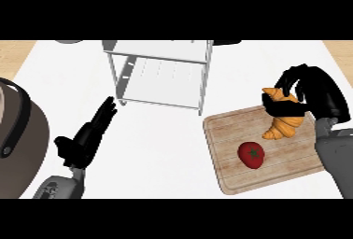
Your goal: Pick the croissant from the cutting board and place it in the tiered basket
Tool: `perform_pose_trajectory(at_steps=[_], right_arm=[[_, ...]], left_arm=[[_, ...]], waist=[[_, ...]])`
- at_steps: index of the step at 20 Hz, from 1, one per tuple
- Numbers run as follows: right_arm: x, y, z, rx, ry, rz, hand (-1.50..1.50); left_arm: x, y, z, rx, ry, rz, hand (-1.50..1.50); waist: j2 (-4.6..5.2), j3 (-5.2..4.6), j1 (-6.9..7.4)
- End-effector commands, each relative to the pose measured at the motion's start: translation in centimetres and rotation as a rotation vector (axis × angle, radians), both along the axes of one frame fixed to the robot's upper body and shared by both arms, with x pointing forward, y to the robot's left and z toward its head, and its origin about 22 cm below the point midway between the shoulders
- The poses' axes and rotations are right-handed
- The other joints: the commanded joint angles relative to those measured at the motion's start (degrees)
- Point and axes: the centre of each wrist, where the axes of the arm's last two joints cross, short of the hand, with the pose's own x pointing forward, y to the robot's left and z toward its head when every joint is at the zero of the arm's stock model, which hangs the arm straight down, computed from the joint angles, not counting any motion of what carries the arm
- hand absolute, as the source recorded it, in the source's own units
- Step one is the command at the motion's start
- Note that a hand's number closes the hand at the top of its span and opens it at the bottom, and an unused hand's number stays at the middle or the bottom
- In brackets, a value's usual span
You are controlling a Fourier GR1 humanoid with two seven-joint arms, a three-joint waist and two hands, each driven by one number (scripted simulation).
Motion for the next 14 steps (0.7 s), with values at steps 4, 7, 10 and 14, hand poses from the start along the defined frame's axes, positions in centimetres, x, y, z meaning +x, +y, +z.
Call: perform_pose_trajectory(at_steps=[4,7,10,14], right_arm=[[-1.2,1.5,8.9,0.063,-0.144,0.082,1.50],[1.5,5.3,11.7,0.095,-0.125,0.075,1.50],[2.9,7.5,14.6,0.143,-0.153,0.084,1.50],[5.8,8.6,17.0,0.139,-0.104,0.078,1.50]], left_arm=[[0.0,-0.5,0.4,-0.006,-0.010,-0.018,0.00],[0.6,-1.0,-0.8,-0.018,-0.014,-0.034,0.00],[1.0,-2.5,0.5,0.001,-0.018,-0.043,0.00],[2.2,-1.1,0.7,0.006,-0.005,-0.025,0.00]], waist=[[0.29,-0.03,1.21],[0.58,-0.07,1.88],[0.64,-0.06,2.35],[0.76,-0.05,2.31]])
